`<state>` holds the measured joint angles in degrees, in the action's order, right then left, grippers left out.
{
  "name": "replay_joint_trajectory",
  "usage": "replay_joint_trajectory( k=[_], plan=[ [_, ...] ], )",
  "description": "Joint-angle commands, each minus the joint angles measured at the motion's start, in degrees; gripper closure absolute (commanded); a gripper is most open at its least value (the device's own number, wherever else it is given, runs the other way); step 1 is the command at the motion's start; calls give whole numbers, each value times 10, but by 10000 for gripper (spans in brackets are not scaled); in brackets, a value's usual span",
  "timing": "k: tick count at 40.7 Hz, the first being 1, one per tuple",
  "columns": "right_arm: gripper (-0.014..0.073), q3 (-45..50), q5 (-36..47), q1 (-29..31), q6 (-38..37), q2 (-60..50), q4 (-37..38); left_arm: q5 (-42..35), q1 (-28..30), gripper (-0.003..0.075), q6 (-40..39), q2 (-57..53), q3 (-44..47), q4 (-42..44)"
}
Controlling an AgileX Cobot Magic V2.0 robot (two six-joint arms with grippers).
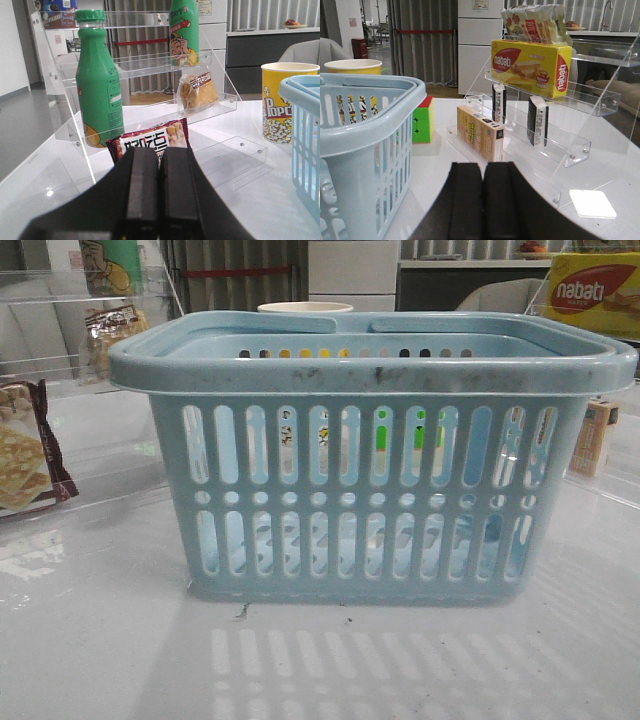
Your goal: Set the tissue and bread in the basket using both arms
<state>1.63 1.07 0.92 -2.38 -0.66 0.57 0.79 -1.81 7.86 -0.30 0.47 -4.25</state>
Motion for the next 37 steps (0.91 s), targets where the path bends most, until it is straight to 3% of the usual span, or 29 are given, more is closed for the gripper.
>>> replay_joint_trajectory(
  k=[1, 33, 37],
  plan=[
    [537, 1, 52, 4, 2, -6, 7, -49, -3, 621, -3, -10, -1, -5],
    [537, -4, 59, 4, 2, -6, 7, -72, -3, 621, -3, -10, -6, -8],
    [537, -40, 48, 3, 2, -6, 7, -42, -3, 621, -3, -10, -41, -8]
  ],
)
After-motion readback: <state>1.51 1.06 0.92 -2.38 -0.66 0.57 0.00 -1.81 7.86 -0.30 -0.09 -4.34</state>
